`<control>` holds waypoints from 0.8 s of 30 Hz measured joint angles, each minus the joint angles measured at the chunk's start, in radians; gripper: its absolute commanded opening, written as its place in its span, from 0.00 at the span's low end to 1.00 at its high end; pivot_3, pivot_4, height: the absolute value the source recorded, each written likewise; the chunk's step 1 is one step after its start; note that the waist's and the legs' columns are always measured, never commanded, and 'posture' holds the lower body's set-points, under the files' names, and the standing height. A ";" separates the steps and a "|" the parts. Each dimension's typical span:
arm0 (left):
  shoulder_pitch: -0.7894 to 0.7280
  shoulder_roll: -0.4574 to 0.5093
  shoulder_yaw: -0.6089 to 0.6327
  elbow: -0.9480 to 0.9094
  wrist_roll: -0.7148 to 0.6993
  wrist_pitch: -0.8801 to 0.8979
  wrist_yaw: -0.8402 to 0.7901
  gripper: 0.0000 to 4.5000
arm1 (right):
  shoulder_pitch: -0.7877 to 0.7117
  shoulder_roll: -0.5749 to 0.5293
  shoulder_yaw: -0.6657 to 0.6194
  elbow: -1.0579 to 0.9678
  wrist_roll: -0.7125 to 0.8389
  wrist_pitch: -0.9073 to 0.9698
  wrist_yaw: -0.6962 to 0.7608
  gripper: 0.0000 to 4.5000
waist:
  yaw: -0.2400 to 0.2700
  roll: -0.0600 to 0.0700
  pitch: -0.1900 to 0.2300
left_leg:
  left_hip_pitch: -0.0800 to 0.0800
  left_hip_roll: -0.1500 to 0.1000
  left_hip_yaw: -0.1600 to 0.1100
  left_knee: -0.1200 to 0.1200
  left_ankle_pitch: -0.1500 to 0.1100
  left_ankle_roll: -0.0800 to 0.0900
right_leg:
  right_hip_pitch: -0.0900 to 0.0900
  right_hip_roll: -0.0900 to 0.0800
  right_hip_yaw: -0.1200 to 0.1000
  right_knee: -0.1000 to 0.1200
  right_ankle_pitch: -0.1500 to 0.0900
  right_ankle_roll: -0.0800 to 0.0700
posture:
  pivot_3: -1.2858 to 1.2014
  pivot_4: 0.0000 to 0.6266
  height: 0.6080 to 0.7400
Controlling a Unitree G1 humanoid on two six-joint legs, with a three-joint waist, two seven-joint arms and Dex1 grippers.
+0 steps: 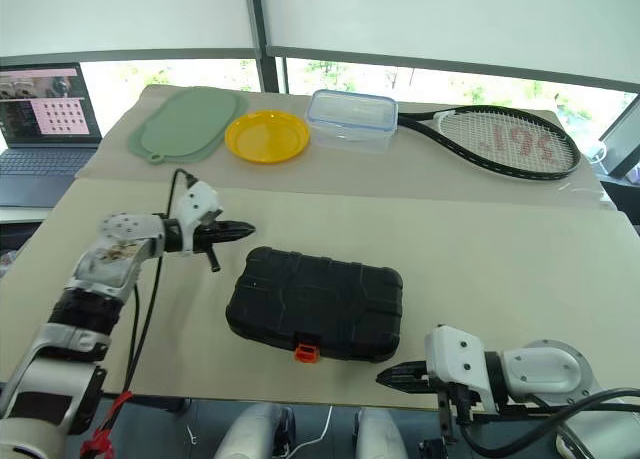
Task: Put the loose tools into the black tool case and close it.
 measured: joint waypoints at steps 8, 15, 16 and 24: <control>0.065 0.110 -0.025 -0.129 0.000 0.036 -0.231 0.02 | -0.173 0.133 0.011 0.160 -0.101 0.049 -0.148 0.00 | -0.016 -0.002 0.000 | -0.004 0.001 0.002 0.001 0.001 -0.001 | -0.008 0.000 0.003 0.006 0.000 -0.001 | 0.52 0.24 0.99; 0.103 0.122 -0.015 -0.218 -0.032 0.096 -0.261 0.02 | -0.170 0.143 -0.047 0.221 -0.135 0.053 -0.183 0.00 | 0.004 -0.002 0.000 | -0.005 0.000 0.001 0.002 0.001 -0.001 | -0.008 -0.001 0.002 0.006 0.000 0.000 | 0.52 0.24 0.99; 0.091 0.124 -0.011 -0.221 -0.036 0.115 -0.261 0.02 | -0.146 0.142 -0.048 0.221 -0.134 0.051 -0.174 0.00 | 0.005 -0.002 0.001 | -0.005 0.000 0.001 0.002 0.001 -0.001 | -0.008 0.000 0.001 0.006 0.000 0.000 | 0.52 0.24 0.99; -0.029 0.136 0.018 -0.427 -0.169 0.351 -0.322 0.02 | -0.076 0.134 -0.033 0.196 -0.148 0.012 -0.106 0.00 | -0.003 -0.002 0.000 | -0.007 0.000 0.000 0.003 0.001 -0.001 | -0.009 0.001 0.002 0.006 0.000 0.001 | 0.52 0.24 0.99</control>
